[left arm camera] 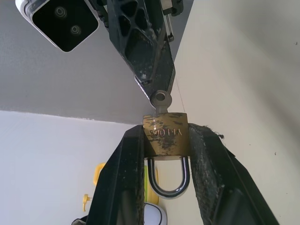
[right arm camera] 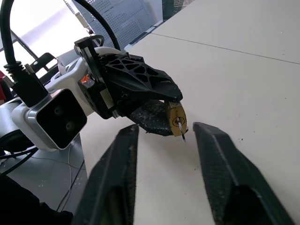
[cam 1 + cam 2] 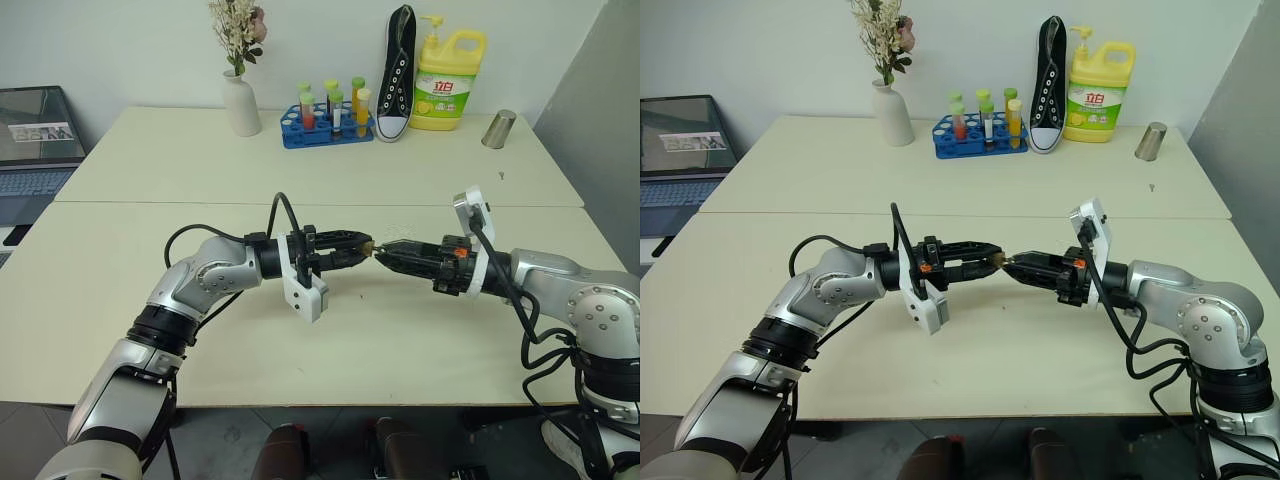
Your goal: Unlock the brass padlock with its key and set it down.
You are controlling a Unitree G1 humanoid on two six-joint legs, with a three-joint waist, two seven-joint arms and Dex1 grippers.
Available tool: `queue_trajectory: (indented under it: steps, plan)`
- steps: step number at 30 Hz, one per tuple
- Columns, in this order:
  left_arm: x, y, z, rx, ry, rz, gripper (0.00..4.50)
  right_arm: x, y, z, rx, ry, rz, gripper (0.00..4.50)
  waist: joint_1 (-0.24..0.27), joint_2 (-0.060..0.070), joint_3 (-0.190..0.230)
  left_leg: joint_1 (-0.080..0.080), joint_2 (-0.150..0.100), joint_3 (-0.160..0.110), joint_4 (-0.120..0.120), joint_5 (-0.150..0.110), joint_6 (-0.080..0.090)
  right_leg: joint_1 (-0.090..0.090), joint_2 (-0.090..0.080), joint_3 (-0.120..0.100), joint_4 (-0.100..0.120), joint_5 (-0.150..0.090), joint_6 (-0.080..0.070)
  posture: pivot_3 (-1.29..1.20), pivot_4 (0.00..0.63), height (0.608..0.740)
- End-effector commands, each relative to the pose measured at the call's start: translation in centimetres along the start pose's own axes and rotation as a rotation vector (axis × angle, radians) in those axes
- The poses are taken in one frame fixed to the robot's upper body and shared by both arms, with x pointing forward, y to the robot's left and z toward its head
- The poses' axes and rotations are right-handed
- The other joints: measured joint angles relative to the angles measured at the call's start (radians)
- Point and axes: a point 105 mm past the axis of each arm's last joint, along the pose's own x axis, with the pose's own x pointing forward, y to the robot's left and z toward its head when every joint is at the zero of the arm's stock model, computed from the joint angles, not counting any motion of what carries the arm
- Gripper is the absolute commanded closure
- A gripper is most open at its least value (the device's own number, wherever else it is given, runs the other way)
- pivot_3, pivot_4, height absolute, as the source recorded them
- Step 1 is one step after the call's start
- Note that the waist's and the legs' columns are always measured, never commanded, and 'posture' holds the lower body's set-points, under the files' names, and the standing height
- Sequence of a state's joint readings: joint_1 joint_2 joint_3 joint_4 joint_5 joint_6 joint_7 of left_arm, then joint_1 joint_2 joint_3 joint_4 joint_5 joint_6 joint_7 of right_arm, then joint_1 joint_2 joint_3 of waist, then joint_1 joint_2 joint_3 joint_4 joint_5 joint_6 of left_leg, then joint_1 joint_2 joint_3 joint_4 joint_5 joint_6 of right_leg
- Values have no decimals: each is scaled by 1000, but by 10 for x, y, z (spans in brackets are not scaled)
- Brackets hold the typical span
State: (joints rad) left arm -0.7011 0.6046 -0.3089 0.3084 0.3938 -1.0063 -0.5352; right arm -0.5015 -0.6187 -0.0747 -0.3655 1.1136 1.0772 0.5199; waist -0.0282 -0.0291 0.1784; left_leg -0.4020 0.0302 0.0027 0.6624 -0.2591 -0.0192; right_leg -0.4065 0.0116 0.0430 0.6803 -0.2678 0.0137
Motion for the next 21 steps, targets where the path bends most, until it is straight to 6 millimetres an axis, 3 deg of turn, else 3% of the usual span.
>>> queue_trajectory:
  steps: [1, 2, 15, 21]
  plan:
    - [0, 11, 2, 26, -12, 38, 3536, 1, 5, 7, -37, -14, 19, 4186, 0, 0, 0, 0, 0, 0, 0, 0, 0, 0, 0, 0, 0, 0, 0, 0, 150, 740]
    - [0, 11, 2, 26, -13, 38, 3536, 1, 4, 7, -35, -16, 18, 4481, 0, 0, 0, 0, 0, 0, 0, 0, 0, 0, 0, 0, 0, 0, 0, 0, 150, 740]
    - [1, 10, 3, 27, -17, 38, 3536, 3, 5, 14, 26, -37, 37, 4500, 0, 0, 0, 0, 0, 0, 0, 0, 0, 0, 0, 0, 0, 0, 0, 0, 150, 740]
    - [1, 8, 6, 54, -31, 20, 3536, 2, 5, 19, 303, -47, 95, 4500, 0, 0, 0, 0, 0, 0, 0, 0, 0, 0, -4, 0, 0, 0, 0, 0, 150, 740]
